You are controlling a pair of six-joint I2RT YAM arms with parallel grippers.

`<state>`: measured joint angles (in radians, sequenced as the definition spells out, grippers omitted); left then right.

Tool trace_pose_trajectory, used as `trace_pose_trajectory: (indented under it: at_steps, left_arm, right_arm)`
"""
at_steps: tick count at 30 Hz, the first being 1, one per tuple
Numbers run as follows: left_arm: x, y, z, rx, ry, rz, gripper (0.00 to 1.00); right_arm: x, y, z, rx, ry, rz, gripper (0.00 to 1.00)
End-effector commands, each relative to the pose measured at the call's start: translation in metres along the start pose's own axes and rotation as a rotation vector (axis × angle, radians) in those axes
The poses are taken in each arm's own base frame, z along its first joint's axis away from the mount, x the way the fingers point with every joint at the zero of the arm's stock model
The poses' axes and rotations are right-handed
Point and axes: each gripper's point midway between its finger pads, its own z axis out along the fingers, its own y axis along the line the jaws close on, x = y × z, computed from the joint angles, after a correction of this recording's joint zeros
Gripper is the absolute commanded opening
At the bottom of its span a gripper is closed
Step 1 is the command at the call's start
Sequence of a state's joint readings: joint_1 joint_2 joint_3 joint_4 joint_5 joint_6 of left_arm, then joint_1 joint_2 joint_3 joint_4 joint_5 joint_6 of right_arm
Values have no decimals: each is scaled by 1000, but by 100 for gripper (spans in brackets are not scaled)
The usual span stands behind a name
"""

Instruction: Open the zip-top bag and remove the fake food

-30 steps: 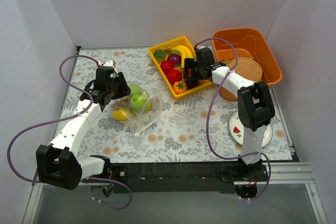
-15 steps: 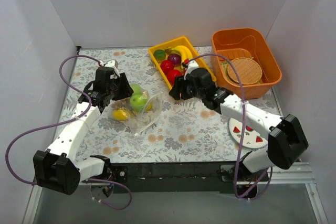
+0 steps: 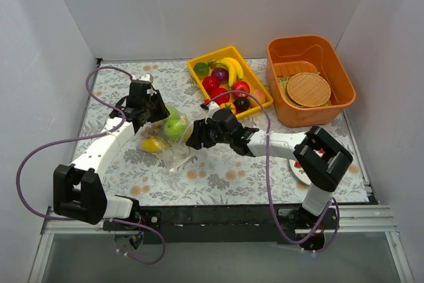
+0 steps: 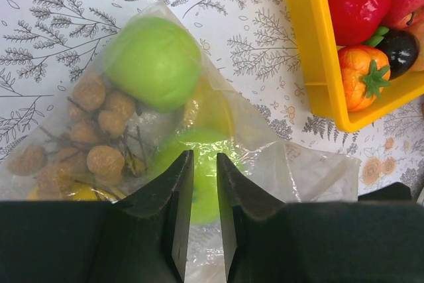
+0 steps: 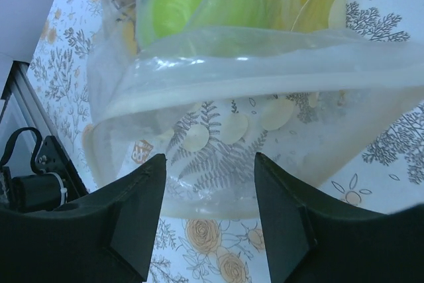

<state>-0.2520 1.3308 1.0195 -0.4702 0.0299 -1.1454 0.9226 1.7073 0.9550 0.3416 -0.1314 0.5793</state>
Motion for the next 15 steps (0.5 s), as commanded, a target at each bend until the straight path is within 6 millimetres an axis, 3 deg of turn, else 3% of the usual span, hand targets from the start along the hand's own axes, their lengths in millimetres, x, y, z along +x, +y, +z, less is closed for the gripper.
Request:
trace_pose_trajectory:
  at_steps: [1,8,15]
  left_arm:
    - [6,6,8,-14,-7,-4,19]
    - [31,17,15,-21,40,-19,18]
    - [47,21,18,-16,77,-24,17]
  right_arm:
    - [-36,33,18,-119,-116,42,65]
    - [-38,27,39,-99,-118,88,79]
    - [-39,20,55,-70,-120,108,86]
